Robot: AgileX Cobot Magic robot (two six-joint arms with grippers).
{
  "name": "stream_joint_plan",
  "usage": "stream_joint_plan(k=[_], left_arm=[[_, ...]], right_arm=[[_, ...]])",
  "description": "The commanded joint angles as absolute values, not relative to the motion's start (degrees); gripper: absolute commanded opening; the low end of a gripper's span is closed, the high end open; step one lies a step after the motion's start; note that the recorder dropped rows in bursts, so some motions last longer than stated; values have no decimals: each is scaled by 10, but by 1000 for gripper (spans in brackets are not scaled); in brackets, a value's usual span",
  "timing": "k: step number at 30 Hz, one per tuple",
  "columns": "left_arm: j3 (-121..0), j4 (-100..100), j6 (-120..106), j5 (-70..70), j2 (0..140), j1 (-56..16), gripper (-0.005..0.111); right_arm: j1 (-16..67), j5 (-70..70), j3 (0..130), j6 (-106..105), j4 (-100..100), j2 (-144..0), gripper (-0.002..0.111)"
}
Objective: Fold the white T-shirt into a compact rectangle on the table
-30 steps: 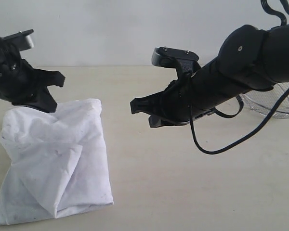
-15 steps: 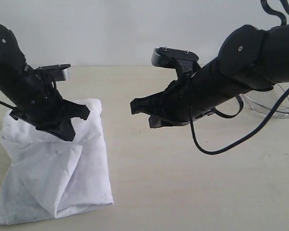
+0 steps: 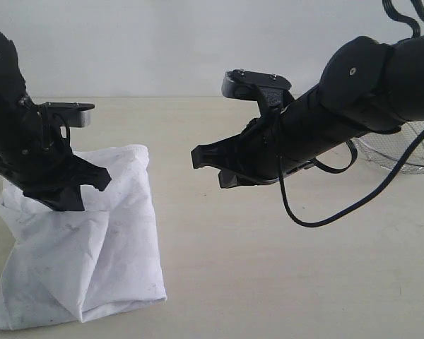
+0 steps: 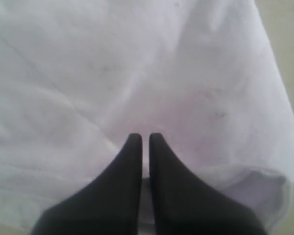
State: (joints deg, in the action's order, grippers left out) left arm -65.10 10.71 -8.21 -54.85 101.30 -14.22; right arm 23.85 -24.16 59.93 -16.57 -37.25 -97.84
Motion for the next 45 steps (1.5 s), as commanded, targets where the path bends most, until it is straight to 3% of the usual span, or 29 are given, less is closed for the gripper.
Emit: stream_joint_plan(k=[1,12,23,33,38,45], left_arm=[[-653,71,-76,-604,987,-146,5],[-653,-19,-23,-698,966,-146,5],[-643,-71,9,-700,884,-138,5],[-631,191,-122,-556,940,-139,5],[-623,69,-59,-626,1020,-139,5],[-605,13,-44,-700,953,-139,5]], right_arm=[[234,-243,597,-173,-367,-971,0],[234,-251,597,-183,-367,-971,0],[212,-320,600,-209,-372,-975,0],[171,-409,630,-369,-553,-996,0],[171,-418,630,-389,-567,-999,0],[171,-443,630,-392,-565,-1026,0]])
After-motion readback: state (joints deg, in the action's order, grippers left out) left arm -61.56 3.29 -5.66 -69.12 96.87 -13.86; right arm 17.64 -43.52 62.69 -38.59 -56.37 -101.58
